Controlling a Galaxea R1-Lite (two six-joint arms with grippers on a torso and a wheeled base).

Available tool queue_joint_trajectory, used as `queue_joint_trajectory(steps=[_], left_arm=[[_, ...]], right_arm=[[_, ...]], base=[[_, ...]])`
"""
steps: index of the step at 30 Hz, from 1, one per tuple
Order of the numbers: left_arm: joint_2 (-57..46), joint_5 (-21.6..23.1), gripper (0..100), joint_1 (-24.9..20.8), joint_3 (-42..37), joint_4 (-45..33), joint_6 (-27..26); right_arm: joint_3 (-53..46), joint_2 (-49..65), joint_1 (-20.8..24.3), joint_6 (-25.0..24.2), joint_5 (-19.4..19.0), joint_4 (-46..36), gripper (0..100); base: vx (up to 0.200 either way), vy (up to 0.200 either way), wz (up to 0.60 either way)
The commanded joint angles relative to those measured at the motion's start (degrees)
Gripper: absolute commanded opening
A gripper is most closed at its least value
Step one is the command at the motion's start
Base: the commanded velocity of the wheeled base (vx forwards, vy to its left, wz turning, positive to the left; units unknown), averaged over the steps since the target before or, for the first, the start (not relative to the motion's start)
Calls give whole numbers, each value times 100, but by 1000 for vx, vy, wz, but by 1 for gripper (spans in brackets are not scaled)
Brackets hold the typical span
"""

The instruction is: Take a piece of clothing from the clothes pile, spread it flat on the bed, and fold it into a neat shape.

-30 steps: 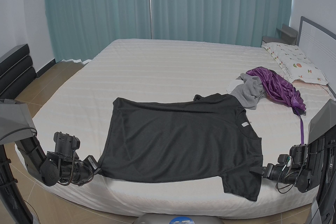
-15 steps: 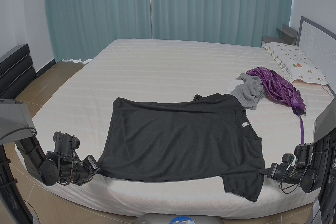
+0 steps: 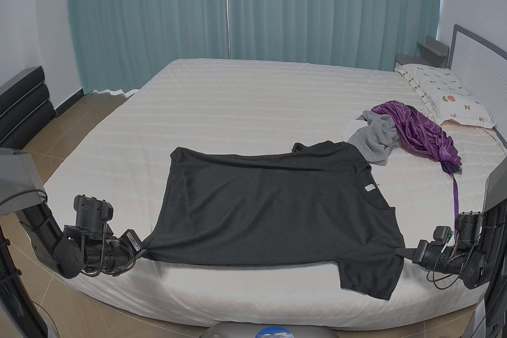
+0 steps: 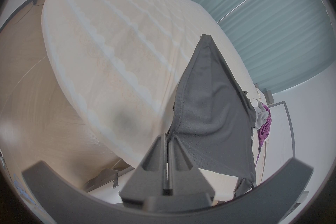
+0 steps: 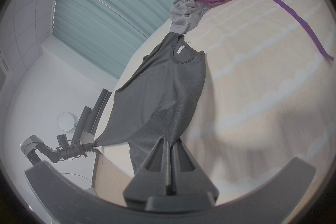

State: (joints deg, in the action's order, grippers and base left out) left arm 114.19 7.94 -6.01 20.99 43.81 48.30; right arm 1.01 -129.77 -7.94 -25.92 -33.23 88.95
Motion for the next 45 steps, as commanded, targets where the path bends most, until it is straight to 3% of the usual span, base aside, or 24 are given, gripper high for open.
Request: queue_joint_trajectory(steps=[1,8,16,17,30,36,43,44,45], left_arm=[[-195,6,0,91,-25,-4,-40],[-406,6,0,100,-43,-4,-40],[-380,6,0,82,-25,-40,-40],[-362,6,0,82,-25,-40,-40],[-266,6,0,82,-7,-40,-40],[-266,6,0,82,-7,-40,-40],[-274,6,0,82,-7,-40,-40],[-274,6,0,82,-7,-40,-40],[-274,6,0,82,-16,-40,-40]], right_arm=[[-101,162,-129,-1,-175,-10,0],[-101,189,-156,236,-562,-344,0],[48,-488,-85,219,-500,87,0],[110,-532,-68,210,-500,87,100],[250,-602,-6,148,-588,78,100],[242,-435,231,-344,-579,87,100],[277,-506,328,-405,-483,78,100],[277,-506,337,-405,-474,78,0],[294,-514,337,-423,-447,78,0]], base=[[0,0,0],[0,0,0],[0,0,0],[0,0,0],[0,0,0],[0,0,0],[0,0,0],[0,0,0],[0,0,0]])
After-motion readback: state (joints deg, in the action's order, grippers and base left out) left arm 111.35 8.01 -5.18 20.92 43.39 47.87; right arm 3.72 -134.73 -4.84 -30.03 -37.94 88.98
